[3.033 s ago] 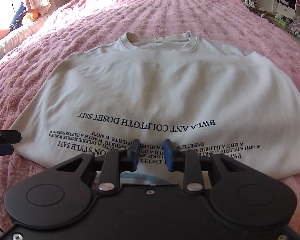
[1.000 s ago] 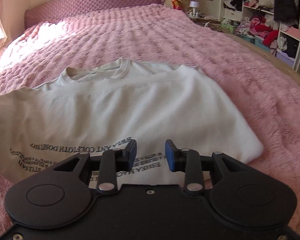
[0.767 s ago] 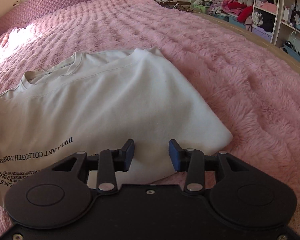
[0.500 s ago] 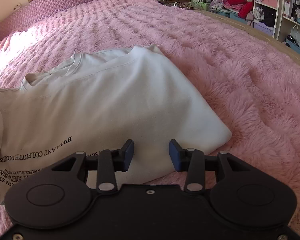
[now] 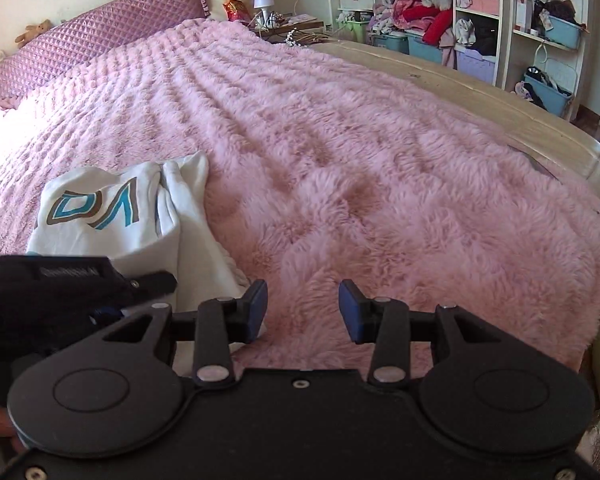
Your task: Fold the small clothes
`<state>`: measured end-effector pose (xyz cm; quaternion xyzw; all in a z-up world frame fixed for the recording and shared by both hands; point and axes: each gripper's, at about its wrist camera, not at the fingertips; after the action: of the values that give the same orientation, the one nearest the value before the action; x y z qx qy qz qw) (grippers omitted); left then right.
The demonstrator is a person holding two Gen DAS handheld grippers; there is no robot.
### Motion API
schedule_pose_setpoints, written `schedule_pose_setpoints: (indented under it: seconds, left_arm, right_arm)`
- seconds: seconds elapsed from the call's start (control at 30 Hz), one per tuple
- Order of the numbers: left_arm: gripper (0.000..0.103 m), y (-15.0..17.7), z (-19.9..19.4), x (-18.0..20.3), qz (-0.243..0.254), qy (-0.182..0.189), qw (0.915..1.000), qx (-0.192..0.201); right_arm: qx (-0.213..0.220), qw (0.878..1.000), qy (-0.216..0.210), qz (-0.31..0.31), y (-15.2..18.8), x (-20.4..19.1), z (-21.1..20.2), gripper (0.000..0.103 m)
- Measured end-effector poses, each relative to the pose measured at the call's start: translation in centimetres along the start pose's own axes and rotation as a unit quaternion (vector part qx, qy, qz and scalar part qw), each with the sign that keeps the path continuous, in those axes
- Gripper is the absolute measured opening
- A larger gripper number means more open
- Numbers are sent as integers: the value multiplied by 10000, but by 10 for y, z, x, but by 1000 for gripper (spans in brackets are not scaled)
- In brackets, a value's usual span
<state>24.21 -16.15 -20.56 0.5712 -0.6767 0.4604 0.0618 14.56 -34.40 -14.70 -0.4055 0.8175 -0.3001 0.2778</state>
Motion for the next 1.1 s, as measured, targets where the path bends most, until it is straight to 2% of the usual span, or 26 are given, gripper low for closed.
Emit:
schedule_pose_setpoints:
  seconds: [0.03, 0.1, 0.13, 0.17, 0.27, 0.33, 0.37, 0.43, 0.5, 0.57, 0.63, 0.67, 0.7, 0.8, 0.87, 0.93, 1.03, 1.1]
  left_arm:
    - [11, -1, 0, 0, 6, 34, 10000, -8]
    - [27, -13, -11, -4, -234, 302, 9992, -93]
    - [41, -18, -22, -3, -305, 427, 9986, -56]
    - [47, -21, -34, -2, -277, 481, 9984, 65]
    - [58, -32, -83, -4, 4, 275, 9969, 733]
    - [64, -32, -114, -20, -123, -103, 9942, 1064]
    - [64, -31, -123, -32, -183, -365, 9928, 1130]
    - [64, -27, -139, -60, -433, -994, 9877, 1128]
    - [64, -20, -146, -88, -913, -1272, 9827, 990]
    - [64, -10, -150, -107, -1289, -1236, 9800, 882]
    - [64, -3, -150, -113, -1383, -1295, 9789, 759]
    - [64, -1, -147, -113, -1372, -1300, 9793, 718]
    - [64, 1, -144, -111, -1364, -1298, 9799, 658]
    - [64, 7, -141, -104, -1236, -1189, 9834, 585]
    - [66, 7, -138, -101, -1171, -1097, 9856, 531]
    - [66, 9, -131, -101, -1169, -1058, 9866, 425]
    - [68, 10, -123, -105, -1107, -1107, 9871, 329]
    - [68, 7, -121, -107, -1112, -1091, 9873, 306]
  right_arm:
    - [-45, 10000, -49, 73, 0, 4, -1, 40]
    - [-31, 9994, -246, 240, 0, 10, -5, 40]
    - [-4, 9987, -416, 306, 0, 12, -7, 40]
    - [5, 9972, -646, 366, 0, 12, -8, 40]
    - [30, 9905, -1320, 390, -1, 7, -7, 41]
    - [-65, 9853, -1657, 398, -1, -1, -1, 47]
    - [-215, 9833, -1760, 408, -1, -7, 6, 48]
    - [-343, 9851, -1651, 341, 2, -17, 19, 48]
    - [-375, 9853, -1641, 304, 3, -23, 29, 48]
    - [-378, 9840, -1709, 339, 1, -28, 39, 48]
    - [-395, 9843, -1660, 449, -2, -30, 47, 48]
    - [-436, 9845, -1642, 438, -4, -32, 50, 26]
    - [-445, 9846, -1648, 371, -5, -32, 50, 11]
    - [-117, 9826, -1820, 363, -10, -29, 23, 7]
    - [110, 9848, -1697, 362, -11, -23, 5, 7]
    - [-60, 9881, -1467, 451, -6, -13, 11, 6]
    - [-681, 9892, -1269, 282, 10, -5, 42, 9]
    - [-701, 9890, -1278, 259, 12, -3, 44, 14]
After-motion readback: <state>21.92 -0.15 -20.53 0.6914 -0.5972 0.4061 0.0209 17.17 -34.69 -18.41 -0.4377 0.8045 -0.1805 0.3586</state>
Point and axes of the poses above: each gripper's, at about its wrist camera, not at the fingertips, and z roughly the way its jaws point, x to its right, y to its underside, and after that the axes turned 9 degrees about z, right-handed
